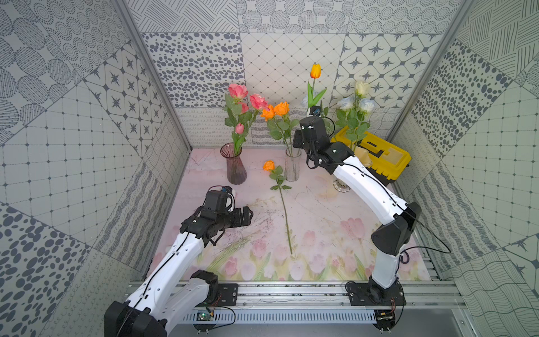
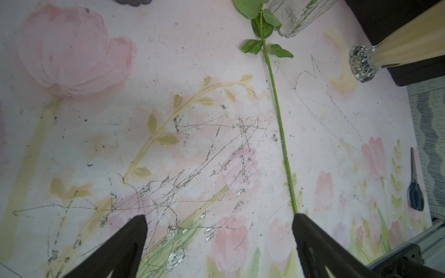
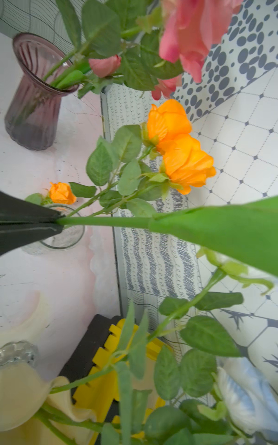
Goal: Arrange the flowers in different vases according to their variety
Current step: Insert the flower into the vase.
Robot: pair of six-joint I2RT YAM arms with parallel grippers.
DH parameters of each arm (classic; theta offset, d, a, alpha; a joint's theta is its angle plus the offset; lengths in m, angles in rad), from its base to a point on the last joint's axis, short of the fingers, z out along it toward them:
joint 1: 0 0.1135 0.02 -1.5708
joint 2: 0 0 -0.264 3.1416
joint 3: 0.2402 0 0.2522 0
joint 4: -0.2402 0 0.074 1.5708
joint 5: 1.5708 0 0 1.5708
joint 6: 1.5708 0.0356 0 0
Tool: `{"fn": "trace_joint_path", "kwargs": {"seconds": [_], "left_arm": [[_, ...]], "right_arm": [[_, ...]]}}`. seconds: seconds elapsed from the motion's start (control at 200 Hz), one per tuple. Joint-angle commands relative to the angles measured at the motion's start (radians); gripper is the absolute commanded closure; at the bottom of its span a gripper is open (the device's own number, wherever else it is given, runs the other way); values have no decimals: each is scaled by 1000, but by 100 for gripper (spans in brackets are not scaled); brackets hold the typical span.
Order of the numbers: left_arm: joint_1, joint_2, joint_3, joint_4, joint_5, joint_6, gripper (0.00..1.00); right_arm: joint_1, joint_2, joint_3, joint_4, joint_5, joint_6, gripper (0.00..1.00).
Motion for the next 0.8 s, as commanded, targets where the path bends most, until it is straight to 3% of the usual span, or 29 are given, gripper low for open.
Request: {"fn": "trace_joint_path", "kwargs": {"seconds": [0.0, 0.23, 0.57, 0.625, 0.675, 0.79], "left_arm": [[0, 5, -5, 24, 44, 21, 1], [0, 6, -5, 24, 36, 22, 1], [-1, 5, -4, 19, 30, 22, 1], [-1, 4, -5, 19, 28, 22, 1], [0, 3, -5, 19, 27, 21, 1], [0, 2, -5, 18, 26, 19, 1]], "right_arm": [[-18, 91, 114, 41, 6, -94, 100], [-32, 245, 271, 35, 16, -142, 100], [-20, 292, 175, 33, 12, -111, 100], [-16, 284, 157, 34, 7, -118, 76], [-4, 269, 134, 36, 7, -127, 63], [28, 206, 54, 58, 5, -148, 52]]}}
